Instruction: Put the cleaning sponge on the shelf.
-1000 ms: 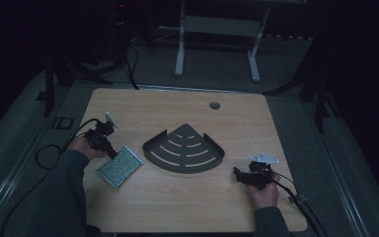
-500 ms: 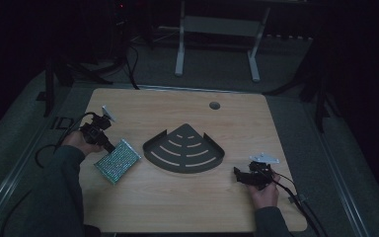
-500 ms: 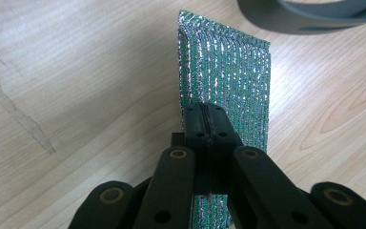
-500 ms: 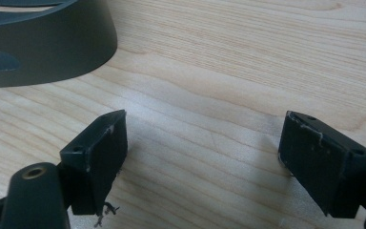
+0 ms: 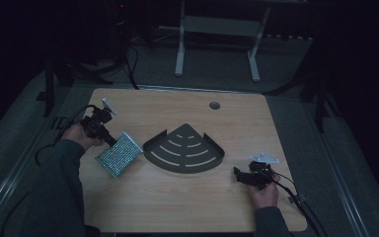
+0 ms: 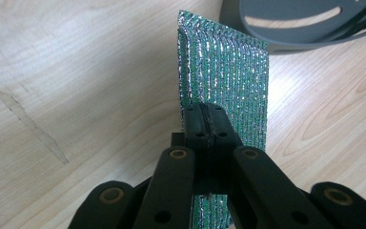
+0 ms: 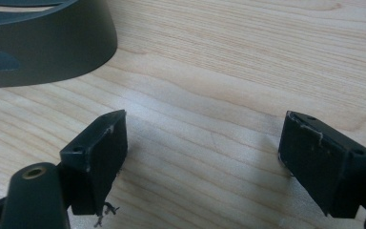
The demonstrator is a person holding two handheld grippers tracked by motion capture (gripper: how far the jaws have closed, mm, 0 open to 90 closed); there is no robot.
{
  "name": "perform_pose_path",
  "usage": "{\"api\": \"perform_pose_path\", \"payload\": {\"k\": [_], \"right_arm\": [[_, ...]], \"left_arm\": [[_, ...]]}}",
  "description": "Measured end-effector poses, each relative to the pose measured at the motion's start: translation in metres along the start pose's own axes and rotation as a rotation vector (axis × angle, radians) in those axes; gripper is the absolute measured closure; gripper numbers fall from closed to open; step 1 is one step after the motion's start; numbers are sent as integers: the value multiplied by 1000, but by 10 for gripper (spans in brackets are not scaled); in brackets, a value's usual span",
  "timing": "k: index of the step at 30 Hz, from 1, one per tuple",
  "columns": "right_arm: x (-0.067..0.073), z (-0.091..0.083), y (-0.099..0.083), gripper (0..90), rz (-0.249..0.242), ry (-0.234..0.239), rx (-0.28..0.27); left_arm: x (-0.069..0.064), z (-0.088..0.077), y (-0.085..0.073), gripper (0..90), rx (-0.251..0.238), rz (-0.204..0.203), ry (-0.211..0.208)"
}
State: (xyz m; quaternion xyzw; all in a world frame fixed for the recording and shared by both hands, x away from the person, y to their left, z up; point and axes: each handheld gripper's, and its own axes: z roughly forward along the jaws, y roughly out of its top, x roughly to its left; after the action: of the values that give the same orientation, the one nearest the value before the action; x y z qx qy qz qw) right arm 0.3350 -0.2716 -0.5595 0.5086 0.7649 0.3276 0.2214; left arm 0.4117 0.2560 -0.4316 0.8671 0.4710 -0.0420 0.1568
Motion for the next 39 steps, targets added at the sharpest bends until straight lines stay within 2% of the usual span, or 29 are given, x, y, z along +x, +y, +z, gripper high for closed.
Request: {"api": "perform_pose_path", "payload": {"k": [11,13,20,21,26,29,30,39], "right_arm": [[0,0,0,165,2,2,1],[0,0,0,164,1,2,0],[0,0,0,164,0,1,0],[0,0,0,165,1,1,1],[0,0,1,164,1,2,1],[0,0,1,164,1,2,1],[0,0,1,165,1,2,0],[0,0,1,164,2,2,1]], "left_arm": [[-8,-14,9,900,-31,26,2],[-15,-20,17,900,-39,48,13],[-26,-25,29,900,-50,80,16],[-30,-27,34,900,-57,94,16],[-42,-28,45,900,-55,129,27],[-45,-27,48,900,-57,135,30],[-49,-26,53,900,-58,149,26],[-62,-21,70,900,-59,179,45]]}}
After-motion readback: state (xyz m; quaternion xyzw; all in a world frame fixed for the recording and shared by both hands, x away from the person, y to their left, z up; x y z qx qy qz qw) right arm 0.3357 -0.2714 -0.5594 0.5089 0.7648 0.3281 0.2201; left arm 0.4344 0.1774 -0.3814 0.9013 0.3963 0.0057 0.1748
